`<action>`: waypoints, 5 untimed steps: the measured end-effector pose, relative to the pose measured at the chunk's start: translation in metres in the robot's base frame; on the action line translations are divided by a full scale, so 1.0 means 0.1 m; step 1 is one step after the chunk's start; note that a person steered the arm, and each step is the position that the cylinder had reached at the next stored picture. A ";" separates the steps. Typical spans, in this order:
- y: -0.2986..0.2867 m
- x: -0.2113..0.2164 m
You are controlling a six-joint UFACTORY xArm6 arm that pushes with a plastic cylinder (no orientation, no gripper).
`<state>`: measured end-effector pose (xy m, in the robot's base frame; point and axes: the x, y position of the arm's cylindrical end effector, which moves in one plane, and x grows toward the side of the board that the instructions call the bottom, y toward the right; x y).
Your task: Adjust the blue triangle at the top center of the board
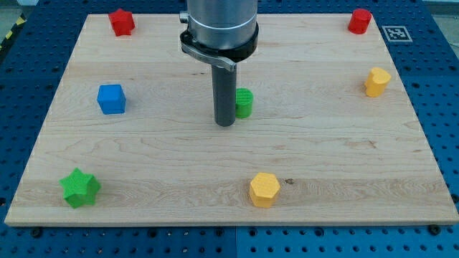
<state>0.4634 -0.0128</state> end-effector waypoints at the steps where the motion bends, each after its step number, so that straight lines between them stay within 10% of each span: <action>1: 0.00 -0.15; 5: 0.00 -0.78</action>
<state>0.3852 -0.0128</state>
